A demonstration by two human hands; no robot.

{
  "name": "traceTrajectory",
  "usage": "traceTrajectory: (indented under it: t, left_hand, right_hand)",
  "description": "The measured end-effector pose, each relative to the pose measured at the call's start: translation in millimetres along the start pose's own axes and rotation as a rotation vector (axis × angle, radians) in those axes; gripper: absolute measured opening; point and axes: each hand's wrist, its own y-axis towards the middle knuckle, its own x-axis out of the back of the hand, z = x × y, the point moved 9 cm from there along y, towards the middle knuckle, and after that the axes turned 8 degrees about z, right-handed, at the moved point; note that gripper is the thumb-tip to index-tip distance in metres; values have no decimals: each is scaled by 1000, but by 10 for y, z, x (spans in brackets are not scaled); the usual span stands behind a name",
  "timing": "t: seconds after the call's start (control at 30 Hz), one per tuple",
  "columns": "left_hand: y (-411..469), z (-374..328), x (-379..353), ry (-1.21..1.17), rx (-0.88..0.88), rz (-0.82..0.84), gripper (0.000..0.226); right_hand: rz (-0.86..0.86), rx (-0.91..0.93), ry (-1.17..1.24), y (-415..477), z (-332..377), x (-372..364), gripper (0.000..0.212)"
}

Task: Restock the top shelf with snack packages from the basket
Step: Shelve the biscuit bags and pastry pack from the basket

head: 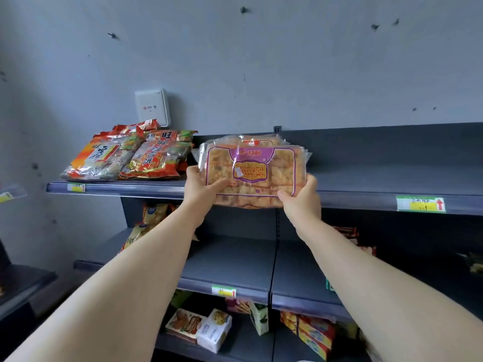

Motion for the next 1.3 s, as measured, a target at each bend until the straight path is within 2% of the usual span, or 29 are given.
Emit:
traceTrajectory:
  t: [0.1,0.23,0.47,0.63,0.7,0.8,0.87,0.93,1.13,1.3]
  left_hand:
    - [295,-92,60,25,-16,-50,55]
    - [657,-22,196,129,5,-59,70]
    - [1282,178,283,88,13,-5,50]
    - [1796,367,359,50,30,17,47]
    - [1934,547,357,136,80,41,49]
    - [2028,845,277,443,176,118,75]
    - [2061,923,218,637,143,132,88]
    - [2071,935,163,725,95,139,91]
    - [2093,976,149,695,57,149,99]
    - [1927,768,116,696,-136,51,90]
  right_hand:
    - [-16,41,-101,298,194,-78,65]
    - [-12,93,-148,573,322,-270,66]
    - [5,74,-74,919,301,-742,66]
    - [-4,107,-166,1203,386,-1089,63]
    - [9,123,-294,1278,384,-1238,71]
    - [87,146,-578,1307,283,-1488,83]
    - [90,134,-724,1321,218,-1542,77]
    - [83,127,-811,1343,204,-1558,75]
    - [28,124,-853,1321,199,-1544,72]
    - [-14,208,-828,1147,275,-1475,68]
